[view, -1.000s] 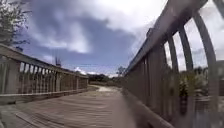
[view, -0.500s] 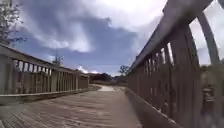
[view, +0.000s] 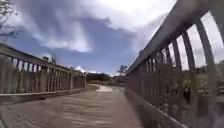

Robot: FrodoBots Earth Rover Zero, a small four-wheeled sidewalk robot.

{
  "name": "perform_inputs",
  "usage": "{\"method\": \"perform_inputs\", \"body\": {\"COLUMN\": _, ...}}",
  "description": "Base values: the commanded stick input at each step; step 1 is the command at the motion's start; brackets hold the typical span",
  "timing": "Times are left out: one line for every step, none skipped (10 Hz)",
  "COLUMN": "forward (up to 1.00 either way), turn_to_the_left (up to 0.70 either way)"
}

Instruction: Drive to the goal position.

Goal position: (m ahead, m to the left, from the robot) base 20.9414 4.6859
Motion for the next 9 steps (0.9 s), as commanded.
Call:
{"method": "perform_inputs", "body": {"forward": 0.85, "turn_to_the_left": 0.0}}
{"method": "perform_inputs", "body": {"forward": 0.85, "turn_to_the_left": 0.0}}
{"method": "perform_inputs", "body": {"forward": 0.85, "turn_to_the_left": 0.0}}
{"method": "perform_inputs", "body": {"forward": 0.85, "turn_to_the_left": 0.0}}
{"method": "perform_inputs", "body": {"forward": 0.85, "turn_to_the_left": 0.0}}
{"method": "perform_inputs", "body": {"forward": 0.85, "turn_to_the_left": 0.19}}
{"method": "perform_inputs", "body": {"forward": 0.85, "turn_to_the_left": 0.32}}
{"method": "perform_inputs", "body": {"forward": 0.85, "turn_to_the_left": 0.34}}
{"method": "perform_inputs", "body": {"forward": 0.85, "turn_to_the_left": 0.34}}
